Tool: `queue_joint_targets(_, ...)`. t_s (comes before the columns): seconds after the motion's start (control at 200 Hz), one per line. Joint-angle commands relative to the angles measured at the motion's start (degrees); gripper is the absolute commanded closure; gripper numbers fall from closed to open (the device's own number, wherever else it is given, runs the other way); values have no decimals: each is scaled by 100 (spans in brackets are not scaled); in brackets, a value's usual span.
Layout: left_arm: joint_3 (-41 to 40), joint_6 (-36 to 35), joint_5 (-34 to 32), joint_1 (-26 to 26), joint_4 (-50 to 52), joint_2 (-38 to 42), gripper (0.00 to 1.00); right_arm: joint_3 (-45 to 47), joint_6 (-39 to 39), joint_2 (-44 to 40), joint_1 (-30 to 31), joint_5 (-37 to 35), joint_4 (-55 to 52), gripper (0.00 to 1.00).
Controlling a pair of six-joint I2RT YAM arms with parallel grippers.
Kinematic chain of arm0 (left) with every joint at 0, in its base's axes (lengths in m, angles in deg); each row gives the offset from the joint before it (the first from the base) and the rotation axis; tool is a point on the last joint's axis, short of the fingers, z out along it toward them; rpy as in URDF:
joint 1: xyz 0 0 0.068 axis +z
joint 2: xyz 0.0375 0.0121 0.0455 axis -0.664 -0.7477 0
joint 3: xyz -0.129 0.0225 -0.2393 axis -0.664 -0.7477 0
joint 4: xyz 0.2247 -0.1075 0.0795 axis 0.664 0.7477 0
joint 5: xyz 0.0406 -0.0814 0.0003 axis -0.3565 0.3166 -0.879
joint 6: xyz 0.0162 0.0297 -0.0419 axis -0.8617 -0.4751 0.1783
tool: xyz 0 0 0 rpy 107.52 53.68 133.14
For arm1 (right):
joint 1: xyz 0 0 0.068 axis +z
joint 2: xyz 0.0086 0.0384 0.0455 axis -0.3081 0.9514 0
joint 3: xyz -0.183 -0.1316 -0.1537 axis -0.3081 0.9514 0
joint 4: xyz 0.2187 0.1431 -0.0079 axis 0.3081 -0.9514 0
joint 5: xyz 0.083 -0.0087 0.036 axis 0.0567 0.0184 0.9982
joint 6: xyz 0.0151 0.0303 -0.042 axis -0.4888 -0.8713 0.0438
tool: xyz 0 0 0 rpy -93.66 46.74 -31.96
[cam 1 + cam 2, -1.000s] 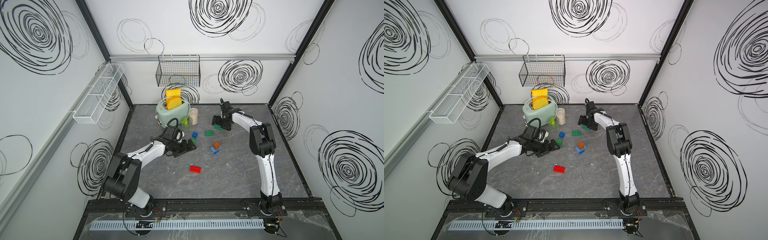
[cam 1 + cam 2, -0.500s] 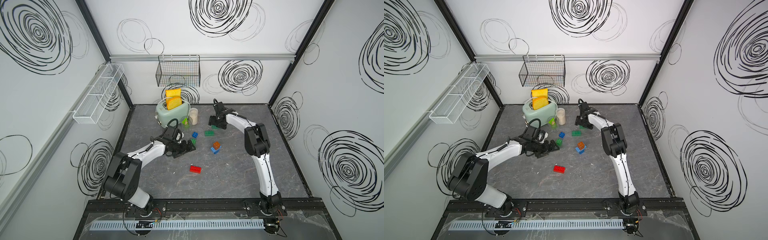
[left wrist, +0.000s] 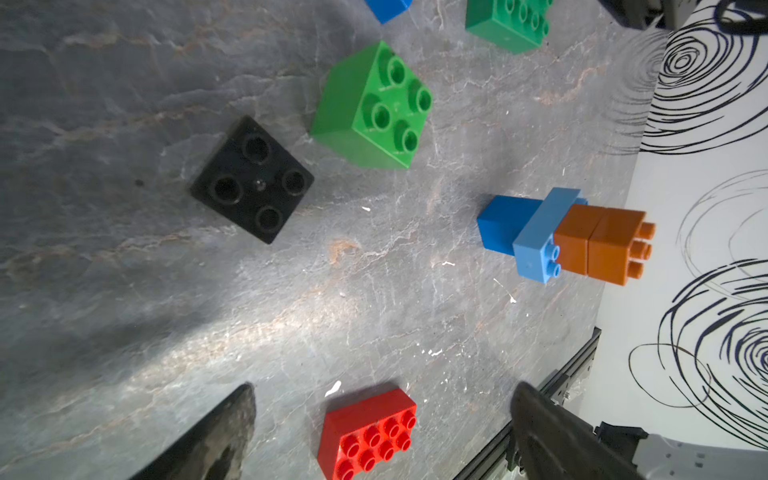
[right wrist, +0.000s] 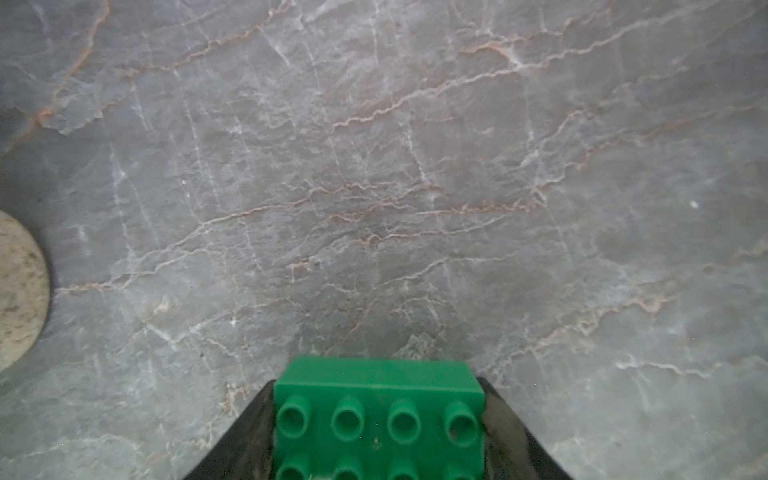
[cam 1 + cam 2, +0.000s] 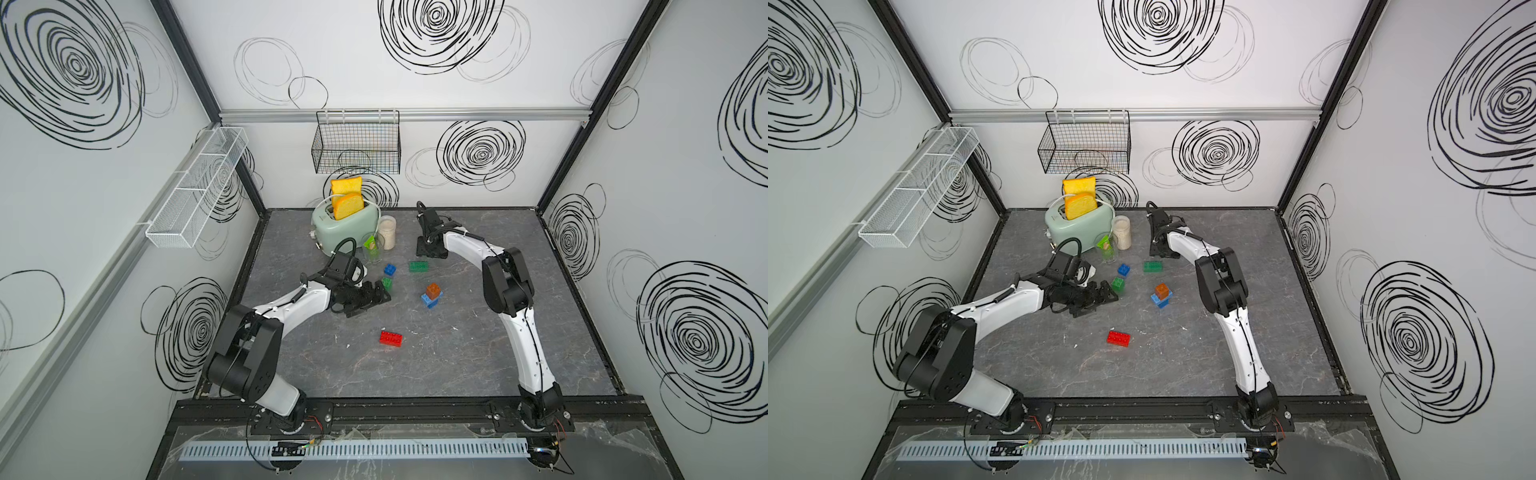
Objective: Assemble the letter f with lego
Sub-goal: Pick up the lego brick from the center of the board, then assemble the lego brick with the lego brick.
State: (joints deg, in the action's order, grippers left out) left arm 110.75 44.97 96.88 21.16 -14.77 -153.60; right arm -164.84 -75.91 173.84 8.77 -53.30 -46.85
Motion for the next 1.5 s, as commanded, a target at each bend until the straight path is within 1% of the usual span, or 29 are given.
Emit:
queue_joint_targets(0.0, 30, -34, -97, 40, 92, 187, 3, 200, 75, 281, -3, -53, -202, 42)
queue_joint_targets(0.075, 38, -81, -93, 40, 105, 185, 2, 222, 200, 152, 17, -67, -228, 44)
queue_joint_targets(0.175, 123, -237, -120, 41, 176, 148, 2, 324, 485, -250, 37, 28, -176, 46)
queue_joint_targets(0.25, 204, -290, -54, 41, 120, 89, 3, 477, 618, -689, 13, 172, -157, 46)
queue_joint_targets(0.35, 282, -191, 251, -48, -253, 25, 5, 807, 755, -1404, 17, 408, -164, 46)
queue_joint_targets(0.42, 265, -1, 497, -212, -755, -27, 6, 1090, 860, -1908, 24, 629, -193, 46)
queue_joint_targets(0.575, -17, 796, 983, -769, -2501, -241, 12, 1894, 1142, -2984, 173, 760, -296, 46)
queue_joint_targets(0.685, -177, 1309, 1111, -1099, -3471, -520, 19, 2514, 1293, -3671, 238, 1137, -379, 46)
queue_joint_targets(0.82, -497, 1788, 1106, -1264, -4320, -719, 27, 3273, 1511, -4341, 377, 1412, -381, 45)
queue_joint_targets(0.935, -629, 2007, 1118, -1368, -4732, -938, 32, 3793, 1619, -4663, 412, 1419, -346, 45)
queue_joint_targets(1.025, -587, 2066, 1079, -1468, -4782, -1095, 32, 4053, 1659, -4826, 411, 1404, -266, 45)
queue_joint_targets(1.261, -489, 2217, 863, -1488, -4851, -1424, 33, 4367, 1745, -4949, 421, 1458, -130, 45)
queue_joint_targets(1.496, -323, 2196, 758, -1475, -4846, -1700, 34, 4399, 1804, -4951, 488, 1457, -122, 45)
